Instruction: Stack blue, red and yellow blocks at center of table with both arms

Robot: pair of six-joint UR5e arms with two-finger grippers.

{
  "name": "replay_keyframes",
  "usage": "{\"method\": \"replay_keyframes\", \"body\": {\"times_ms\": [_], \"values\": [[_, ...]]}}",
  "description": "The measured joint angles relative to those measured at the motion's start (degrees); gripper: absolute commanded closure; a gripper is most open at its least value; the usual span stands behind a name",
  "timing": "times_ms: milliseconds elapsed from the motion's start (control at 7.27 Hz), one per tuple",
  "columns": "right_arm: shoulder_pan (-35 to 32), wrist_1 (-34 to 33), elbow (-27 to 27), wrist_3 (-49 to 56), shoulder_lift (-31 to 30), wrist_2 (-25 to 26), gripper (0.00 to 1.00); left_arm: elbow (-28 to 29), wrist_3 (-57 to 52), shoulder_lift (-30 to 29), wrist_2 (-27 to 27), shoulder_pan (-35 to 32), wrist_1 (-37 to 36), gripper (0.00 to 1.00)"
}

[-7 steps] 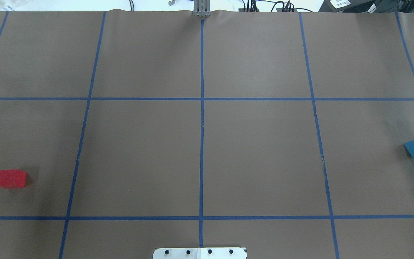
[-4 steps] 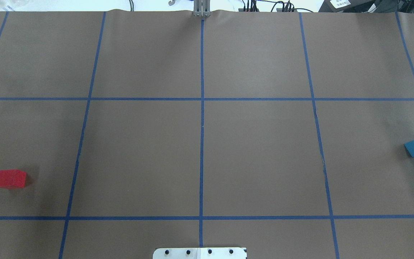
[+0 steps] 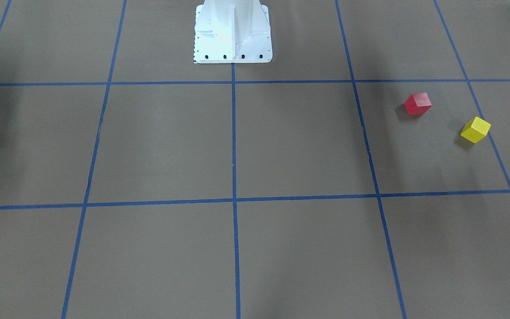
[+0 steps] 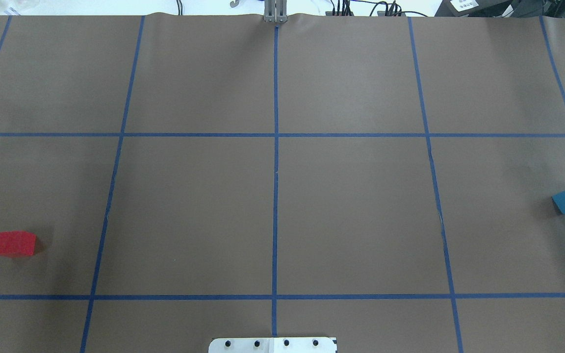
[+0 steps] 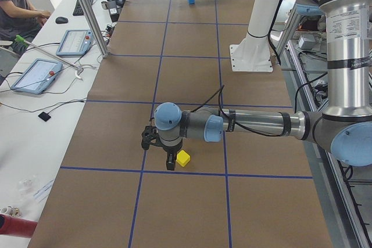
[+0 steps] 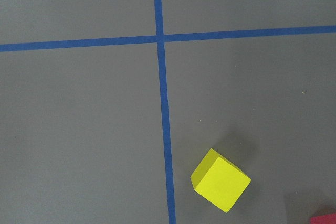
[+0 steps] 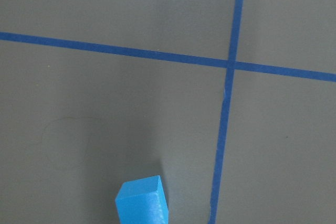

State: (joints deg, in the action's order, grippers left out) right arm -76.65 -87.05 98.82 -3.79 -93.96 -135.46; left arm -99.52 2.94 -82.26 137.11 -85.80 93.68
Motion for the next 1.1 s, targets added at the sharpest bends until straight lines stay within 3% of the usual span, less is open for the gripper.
{"method": "replay_keyframes", "body": {"times_ms": [413,1100], "values": [[7.4,3.6,-0.5,-0.2,-1.3,3.7,0.01,0.0,0.1,-0.1,0.0,0.0,0.0,0.0],[9.8,8.7,-5.9,-0.3,-1.6,4.1,0.01,0.0,0.1,-0.2,0.1,0.1,0.0,0.0]]}}
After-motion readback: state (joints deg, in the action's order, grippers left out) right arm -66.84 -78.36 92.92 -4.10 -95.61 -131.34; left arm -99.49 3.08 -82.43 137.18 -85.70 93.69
